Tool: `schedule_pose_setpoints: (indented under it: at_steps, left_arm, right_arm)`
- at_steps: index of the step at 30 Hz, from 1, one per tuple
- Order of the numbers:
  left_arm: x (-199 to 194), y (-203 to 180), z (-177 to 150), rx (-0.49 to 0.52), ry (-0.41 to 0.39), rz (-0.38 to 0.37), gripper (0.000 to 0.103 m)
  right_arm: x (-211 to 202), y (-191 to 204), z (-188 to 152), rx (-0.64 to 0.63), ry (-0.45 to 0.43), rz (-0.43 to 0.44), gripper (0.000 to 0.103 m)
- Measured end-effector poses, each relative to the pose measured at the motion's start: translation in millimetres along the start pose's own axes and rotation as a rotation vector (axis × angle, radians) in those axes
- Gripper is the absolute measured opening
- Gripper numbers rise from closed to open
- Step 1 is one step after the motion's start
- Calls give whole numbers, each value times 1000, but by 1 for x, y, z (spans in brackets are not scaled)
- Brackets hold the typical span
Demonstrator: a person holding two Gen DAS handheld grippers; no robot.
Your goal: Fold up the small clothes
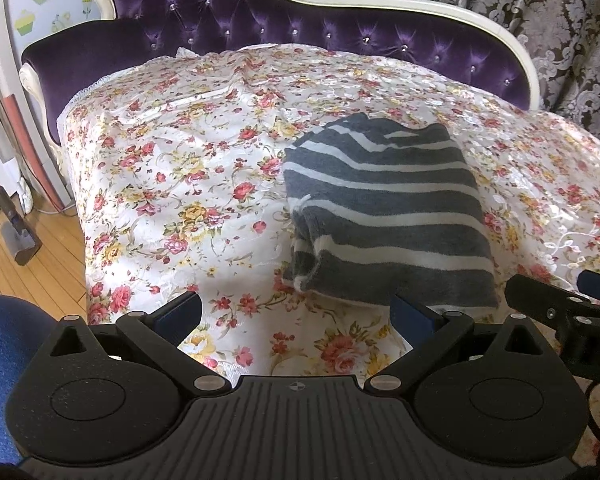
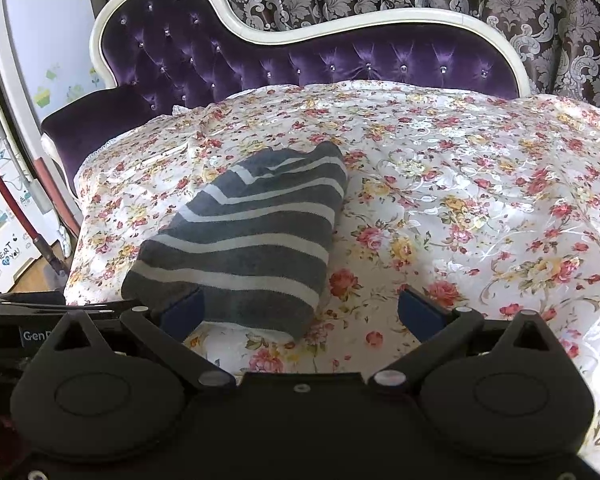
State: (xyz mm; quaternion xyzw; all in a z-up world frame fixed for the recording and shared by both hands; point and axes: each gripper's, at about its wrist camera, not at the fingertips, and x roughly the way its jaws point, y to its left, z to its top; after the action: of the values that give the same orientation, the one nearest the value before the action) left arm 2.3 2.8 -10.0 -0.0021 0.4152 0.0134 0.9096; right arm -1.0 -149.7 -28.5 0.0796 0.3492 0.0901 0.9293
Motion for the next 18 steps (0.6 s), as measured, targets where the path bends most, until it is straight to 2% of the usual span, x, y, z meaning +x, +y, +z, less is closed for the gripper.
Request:
schedule_pose_setpoints:
  at_steps: [18]
  left_arm:
    - [-1, -3, 1, 18, 1, 13, 102]
  right_arm:
    - [4, -4, 0, 12, 17, 2, 102]
